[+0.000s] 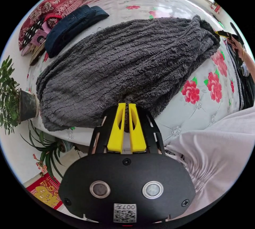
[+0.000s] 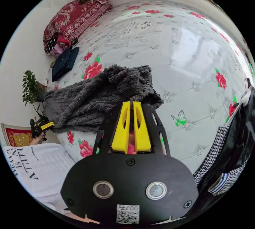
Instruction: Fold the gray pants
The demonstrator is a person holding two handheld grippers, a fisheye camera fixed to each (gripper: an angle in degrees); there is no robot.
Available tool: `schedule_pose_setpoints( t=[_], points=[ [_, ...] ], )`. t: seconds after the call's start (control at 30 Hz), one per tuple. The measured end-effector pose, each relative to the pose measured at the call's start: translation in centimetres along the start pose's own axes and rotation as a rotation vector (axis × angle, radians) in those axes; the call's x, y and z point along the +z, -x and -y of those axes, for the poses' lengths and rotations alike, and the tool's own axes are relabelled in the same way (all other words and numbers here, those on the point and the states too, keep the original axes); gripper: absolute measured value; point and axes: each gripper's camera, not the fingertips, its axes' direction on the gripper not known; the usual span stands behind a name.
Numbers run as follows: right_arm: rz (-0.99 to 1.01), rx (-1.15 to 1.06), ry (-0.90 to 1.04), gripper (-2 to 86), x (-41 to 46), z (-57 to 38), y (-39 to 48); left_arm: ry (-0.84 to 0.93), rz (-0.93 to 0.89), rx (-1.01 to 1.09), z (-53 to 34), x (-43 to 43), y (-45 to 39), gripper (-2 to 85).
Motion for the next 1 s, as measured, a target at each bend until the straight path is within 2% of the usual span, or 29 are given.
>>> schedule_pose_setpoints(
  t=[0.1,0.23,0.3,0.4,0.47,0.53,0.63,0.8,1.0],
  points=[
    [0.075,-0.076,-0.090,0.1,-4.9,2.0,0.6,-0.069,-0.063,-0.110,-0.3,-2.1,2.5,-0.4],
    [0.209,-0.263,-0.498,-0.1,-17.7,0.7,1.7,-0.201,-0.080,-0.180,-2.0,-5.8,4.4,-0.7],
    [0.174,-0.337,-0.592,-0.2,-20.2,-1.5,1.7,-0.264,-0.054,-0.150,-3.4,-7.1,4.6,-0.7],
    [0.104,-0.282,-0.517,-0.1,-17.2,-4.0,-1.5,-0.253,-0.077,-0.106,-4.5,-6.5,4.8,-0.7],
    [0.202,-0.085,-0.316,-0.1,-10.3,-4.8,-6.9,-0.198,-0.091,-0.092,-4.6,-4.8,4.8,-0.7],
    [0.257,0.038,-0.200,-0.1,-4.9,-5.9,-9.9,-0.136,-0.094,-0.071,-4.5,-2.7,4.6,-0.7],
    [0.257,0.146,-0.022,0.0,1.9,-7.3,-11.9,-0.052,-0.104,-0.034,-4.0,-0.3,4.3,-0.7],
    [0.238,0.048,-0.062,1.0,1.2,-7.7,-10.9,-0.059,-0.111,-0.013,-4.1,-0.7,5.3,-0.8],
    [0.147,-0.023,0.035,4.3,2.3,-5.1,-9.3,-0.069,-0.153,-0.064,-3.9,-0.5,6.7,-0.8]
  ],
)
